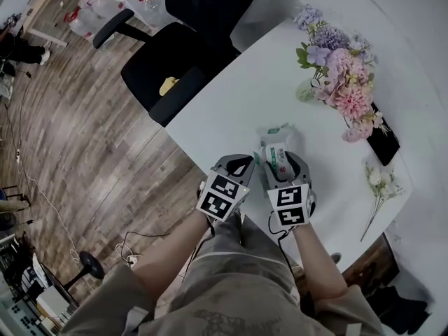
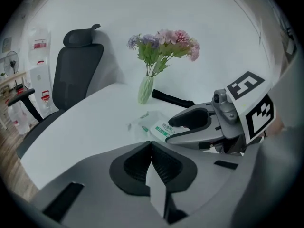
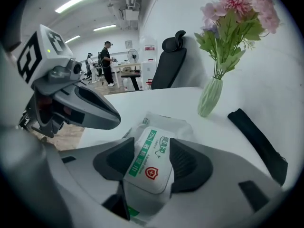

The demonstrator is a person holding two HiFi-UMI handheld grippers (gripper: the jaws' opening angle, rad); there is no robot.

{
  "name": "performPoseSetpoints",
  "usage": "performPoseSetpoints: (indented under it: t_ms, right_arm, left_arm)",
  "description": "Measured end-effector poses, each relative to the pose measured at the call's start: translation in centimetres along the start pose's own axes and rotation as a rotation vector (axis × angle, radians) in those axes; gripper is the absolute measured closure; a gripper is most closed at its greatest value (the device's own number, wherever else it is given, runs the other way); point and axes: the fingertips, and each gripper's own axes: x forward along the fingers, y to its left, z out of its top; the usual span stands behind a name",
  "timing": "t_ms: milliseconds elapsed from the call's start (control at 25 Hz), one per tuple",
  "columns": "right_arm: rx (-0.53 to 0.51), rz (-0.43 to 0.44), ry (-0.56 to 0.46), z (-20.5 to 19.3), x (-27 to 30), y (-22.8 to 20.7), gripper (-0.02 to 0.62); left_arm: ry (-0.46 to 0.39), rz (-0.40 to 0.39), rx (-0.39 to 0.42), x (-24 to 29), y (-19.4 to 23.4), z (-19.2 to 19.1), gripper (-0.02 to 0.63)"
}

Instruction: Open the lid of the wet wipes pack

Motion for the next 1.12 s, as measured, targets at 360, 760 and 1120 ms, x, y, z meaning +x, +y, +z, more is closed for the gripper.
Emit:
performPoseSetpoints:
  t_ms: [360,760,1120]
  right_arm:
    - [0.016,0.010,-0.007,0.4,-0.4,-0.1,0.331]
    - [0.002,0.024,-0.024,0.2,-0.3,0.2,0.313]
    - [0.066,-0.027,-0.039,0.3,-0.4,-0.8,0.368]
  left_arm:
    - [0.051,-0.051,-0.046,2.5,-0.9,-2.4,0.590]
    - [0.058,-0.036,-0.037,3.7,-1.0,-3.2,0.589]
    - [0.062,-0.016,-0.041,3.7,-0.9,-3.1,0.590]
